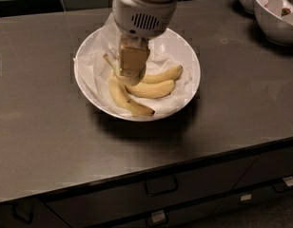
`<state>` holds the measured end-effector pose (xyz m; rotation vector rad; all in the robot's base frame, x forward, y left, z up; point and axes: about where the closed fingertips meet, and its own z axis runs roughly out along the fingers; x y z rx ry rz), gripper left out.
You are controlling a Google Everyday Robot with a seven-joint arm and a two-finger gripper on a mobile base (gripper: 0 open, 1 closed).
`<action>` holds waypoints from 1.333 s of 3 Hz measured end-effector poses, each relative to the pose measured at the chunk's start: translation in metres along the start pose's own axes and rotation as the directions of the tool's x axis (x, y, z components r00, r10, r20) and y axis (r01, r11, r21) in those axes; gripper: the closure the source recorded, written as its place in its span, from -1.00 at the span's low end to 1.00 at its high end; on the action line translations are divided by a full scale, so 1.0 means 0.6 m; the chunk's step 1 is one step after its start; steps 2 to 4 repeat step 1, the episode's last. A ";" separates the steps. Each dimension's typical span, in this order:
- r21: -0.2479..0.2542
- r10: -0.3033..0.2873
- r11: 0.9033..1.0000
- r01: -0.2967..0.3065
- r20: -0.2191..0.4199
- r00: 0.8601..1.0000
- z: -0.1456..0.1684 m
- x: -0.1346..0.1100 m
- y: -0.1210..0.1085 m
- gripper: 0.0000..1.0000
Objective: Pick banana from white bowl
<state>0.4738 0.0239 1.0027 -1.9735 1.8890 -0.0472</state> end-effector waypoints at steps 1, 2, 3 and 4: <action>0.037 -0.043 0.998 0.042 0.041 0.998 -0.029 -0.013 0.003 1.00; 0.037 -0.043 0.998 0.042 0.041 0.998 -0.029 -0.013 0.003 1.00; 0.037 -0.043 0.998 0.042 0.041 0.998 -0.029 -0.013 0.003 1.00; 0.037 -0.043 0.998 0.042 0.041 0.998 -0.029 -0.013 0.003 1.00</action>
Offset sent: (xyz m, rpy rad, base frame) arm 0.0000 0.0000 0.0000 0.0000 0.0000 0.0000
